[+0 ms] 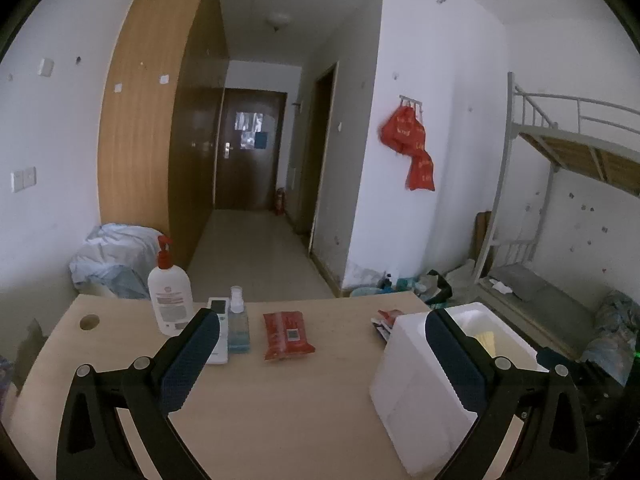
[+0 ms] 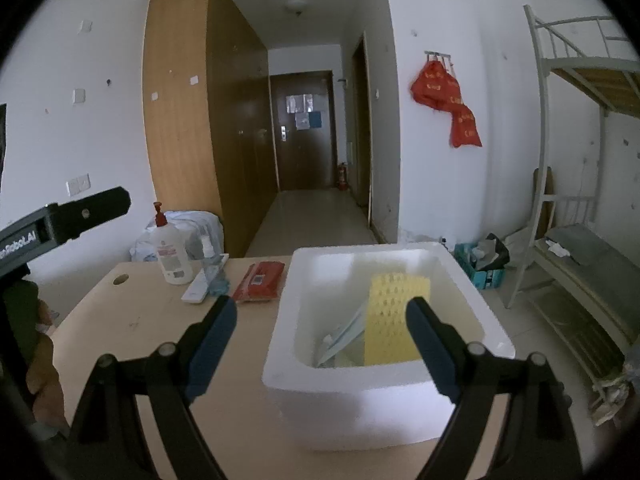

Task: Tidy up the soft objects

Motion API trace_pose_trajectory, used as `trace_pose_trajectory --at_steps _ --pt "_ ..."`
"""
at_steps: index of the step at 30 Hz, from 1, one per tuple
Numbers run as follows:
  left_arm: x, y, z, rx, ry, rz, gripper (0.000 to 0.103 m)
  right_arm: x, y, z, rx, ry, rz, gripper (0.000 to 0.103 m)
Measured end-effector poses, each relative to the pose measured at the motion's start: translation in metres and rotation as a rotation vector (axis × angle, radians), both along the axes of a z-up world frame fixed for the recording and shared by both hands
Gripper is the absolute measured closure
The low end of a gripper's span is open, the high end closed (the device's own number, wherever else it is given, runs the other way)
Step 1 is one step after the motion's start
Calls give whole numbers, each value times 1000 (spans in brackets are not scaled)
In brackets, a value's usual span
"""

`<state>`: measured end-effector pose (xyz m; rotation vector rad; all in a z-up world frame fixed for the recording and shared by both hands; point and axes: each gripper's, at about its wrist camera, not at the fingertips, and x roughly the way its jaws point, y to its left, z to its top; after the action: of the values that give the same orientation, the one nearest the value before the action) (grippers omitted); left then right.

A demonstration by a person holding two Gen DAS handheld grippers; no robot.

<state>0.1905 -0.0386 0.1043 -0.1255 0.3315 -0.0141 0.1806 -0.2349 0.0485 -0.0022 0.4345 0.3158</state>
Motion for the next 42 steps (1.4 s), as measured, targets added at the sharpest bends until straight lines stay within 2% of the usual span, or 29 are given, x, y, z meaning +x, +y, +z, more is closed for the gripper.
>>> trace_pose_trajectory --at_steps 10,15,32,42 --pt "-27 8 3 12 -33 22 0 -23 9 7 14 -44 14 13" --pt "-46 20 2 16 -42 46 0 -36 17 9 25 -77 18 0" --pt "-109 56 -8 65 -52 113 0 -73 59 8 33 -112 79 0" --pt "-150 88 -8 90 -80 222 0 -87 92 10 38 -138 183 0"
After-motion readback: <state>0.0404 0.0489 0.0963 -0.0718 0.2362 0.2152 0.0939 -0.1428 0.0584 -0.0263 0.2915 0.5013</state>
